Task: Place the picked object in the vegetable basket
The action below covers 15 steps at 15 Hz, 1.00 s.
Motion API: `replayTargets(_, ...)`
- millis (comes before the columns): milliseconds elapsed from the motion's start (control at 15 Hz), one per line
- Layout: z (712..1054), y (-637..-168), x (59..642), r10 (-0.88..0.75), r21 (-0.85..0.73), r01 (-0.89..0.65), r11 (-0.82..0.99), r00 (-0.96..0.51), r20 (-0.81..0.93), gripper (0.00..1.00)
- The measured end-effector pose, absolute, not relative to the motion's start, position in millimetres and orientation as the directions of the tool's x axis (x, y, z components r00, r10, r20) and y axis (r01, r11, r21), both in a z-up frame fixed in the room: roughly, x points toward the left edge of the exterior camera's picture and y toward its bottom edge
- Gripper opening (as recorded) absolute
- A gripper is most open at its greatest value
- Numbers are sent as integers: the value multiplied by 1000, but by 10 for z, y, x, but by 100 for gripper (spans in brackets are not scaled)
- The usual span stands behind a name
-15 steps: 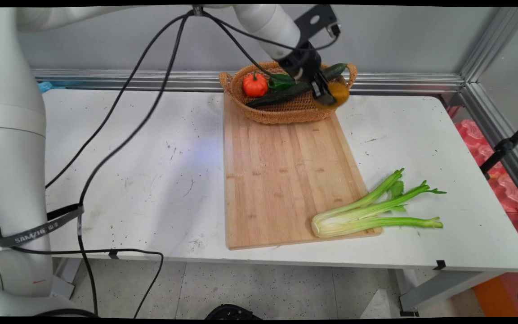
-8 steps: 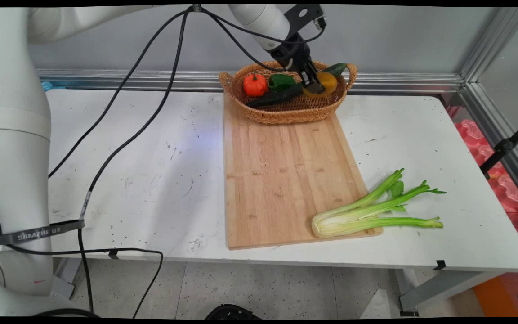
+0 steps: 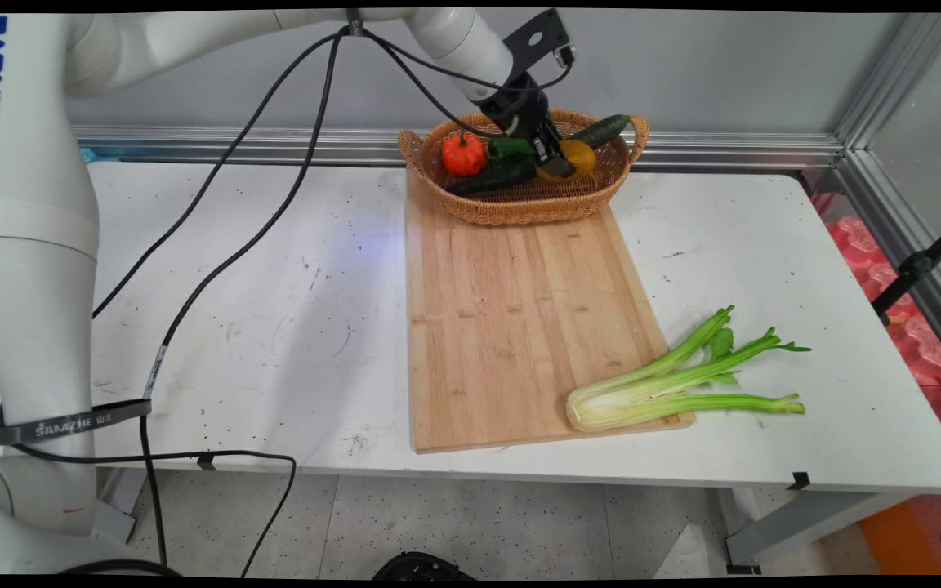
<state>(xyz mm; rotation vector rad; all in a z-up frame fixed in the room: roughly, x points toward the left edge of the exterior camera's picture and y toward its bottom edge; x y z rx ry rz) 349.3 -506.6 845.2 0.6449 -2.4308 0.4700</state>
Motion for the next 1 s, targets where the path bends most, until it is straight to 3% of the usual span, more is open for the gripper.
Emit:
replayTargets(667,8242,-5130,3572,-357,-165,-547,821,-717,599,0)
replayTargets(733,8226,-5134,3575,-358,-164,-548,820,-716,599,100)
replayTargets(1000,8191,-5142,3579,-363,-163,-551,818,-715,597,100)
